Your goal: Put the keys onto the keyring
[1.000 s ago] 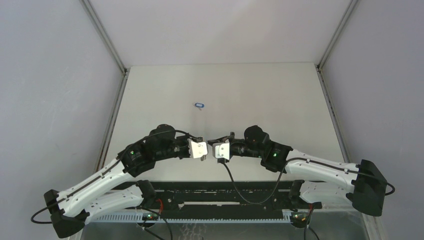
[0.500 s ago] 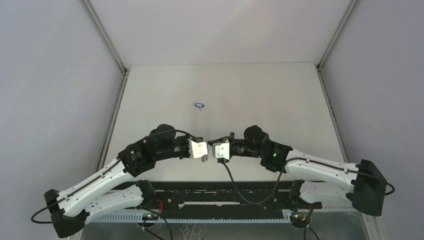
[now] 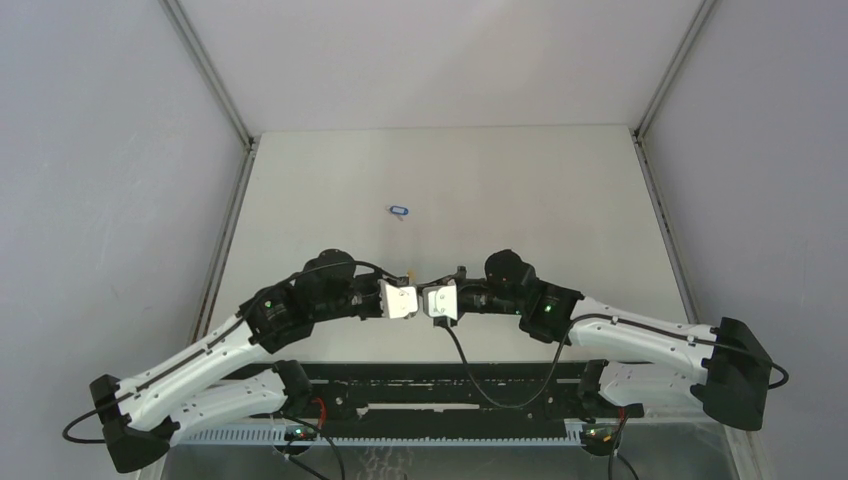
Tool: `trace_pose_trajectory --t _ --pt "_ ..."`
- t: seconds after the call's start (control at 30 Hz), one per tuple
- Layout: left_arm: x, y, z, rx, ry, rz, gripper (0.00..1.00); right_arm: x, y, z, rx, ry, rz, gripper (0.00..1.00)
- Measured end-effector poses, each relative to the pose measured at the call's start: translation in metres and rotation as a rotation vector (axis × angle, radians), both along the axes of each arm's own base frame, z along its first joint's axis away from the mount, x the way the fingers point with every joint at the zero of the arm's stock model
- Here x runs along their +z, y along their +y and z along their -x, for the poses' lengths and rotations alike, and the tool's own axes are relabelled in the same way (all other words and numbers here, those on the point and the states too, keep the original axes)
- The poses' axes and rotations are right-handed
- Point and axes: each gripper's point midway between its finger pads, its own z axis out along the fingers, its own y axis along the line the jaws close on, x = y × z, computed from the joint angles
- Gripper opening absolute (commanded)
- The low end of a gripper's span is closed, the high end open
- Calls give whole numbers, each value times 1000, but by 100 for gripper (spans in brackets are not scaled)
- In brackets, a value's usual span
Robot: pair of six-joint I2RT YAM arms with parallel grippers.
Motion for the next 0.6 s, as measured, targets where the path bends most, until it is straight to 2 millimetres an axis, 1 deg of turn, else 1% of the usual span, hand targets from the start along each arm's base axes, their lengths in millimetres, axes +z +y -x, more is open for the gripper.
trace_pose_trajectory --t 0.33,0.6 --pt "-5 2 2 0 11 -19 0 -5 3 2 8 13 22 0" --pt "-8 1 3 4 29 -23 0 -6 4 2 -3 -3 28 0"
